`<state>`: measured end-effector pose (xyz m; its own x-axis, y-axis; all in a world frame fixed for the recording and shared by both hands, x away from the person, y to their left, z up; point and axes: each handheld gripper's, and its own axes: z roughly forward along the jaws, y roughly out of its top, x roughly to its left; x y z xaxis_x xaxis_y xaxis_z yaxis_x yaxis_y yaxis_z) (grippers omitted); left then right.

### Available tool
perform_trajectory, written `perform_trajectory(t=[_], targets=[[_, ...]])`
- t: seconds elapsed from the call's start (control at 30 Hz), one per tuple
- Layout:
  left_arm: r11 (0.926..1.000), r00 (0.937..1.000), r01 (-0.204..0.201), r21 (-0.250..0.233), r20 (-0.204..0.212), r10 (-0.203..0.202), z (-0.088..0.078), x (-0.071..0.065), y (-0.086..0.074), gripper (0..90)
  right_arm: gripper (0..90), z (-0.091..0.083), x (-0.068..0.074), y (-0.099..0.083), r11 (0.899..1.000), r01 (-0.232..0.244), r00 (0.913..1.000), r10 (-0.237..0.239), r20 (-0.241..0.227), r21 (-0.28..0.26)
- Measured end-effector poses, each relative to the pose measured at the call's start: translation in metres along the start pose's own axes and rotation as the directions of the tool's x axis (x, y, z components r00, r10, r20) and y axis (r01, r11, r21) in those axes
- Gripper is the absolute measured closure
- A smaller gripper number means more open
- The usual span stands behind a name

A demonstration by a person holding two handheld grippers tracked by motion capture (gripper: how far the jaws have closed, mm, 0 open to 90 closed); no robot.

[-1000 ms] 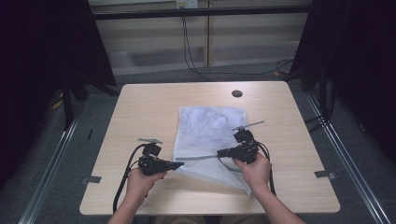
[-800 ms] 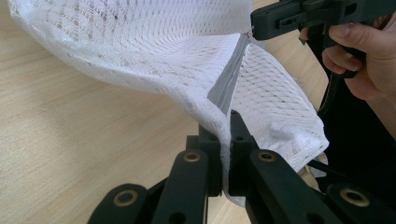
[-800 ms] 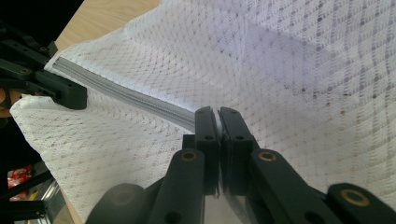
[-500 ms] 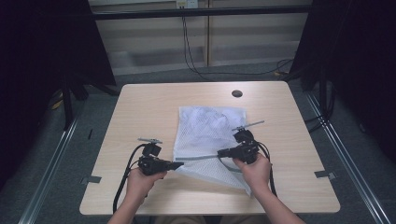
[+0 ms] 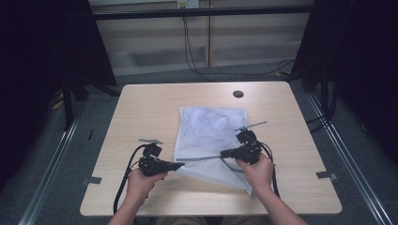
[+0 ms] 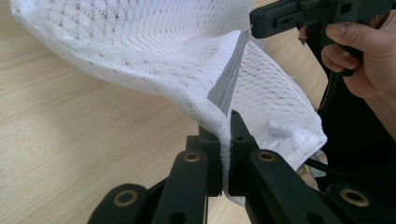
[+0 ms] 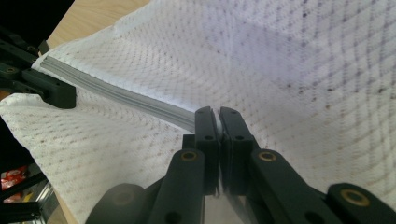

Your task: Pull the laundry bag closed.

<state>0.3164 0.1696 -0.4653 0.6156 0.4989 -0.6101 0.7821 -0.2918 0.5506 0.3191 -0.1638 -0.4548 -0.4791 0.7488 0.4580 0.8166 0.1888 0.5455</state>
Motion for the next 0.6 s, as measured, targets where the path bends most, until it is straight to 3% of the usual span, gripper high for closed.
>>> perform_trajectory(t=[0.6], targets=[[0.9999,1.0,0.001,0.011,-0.004,-0.001,0.0019,0.0003,-0.0003,88.5,86.8,-0.0095,-0.0076,-0.0027,1.0,0.0,0.9998,0.0,0.02,-0.013]])
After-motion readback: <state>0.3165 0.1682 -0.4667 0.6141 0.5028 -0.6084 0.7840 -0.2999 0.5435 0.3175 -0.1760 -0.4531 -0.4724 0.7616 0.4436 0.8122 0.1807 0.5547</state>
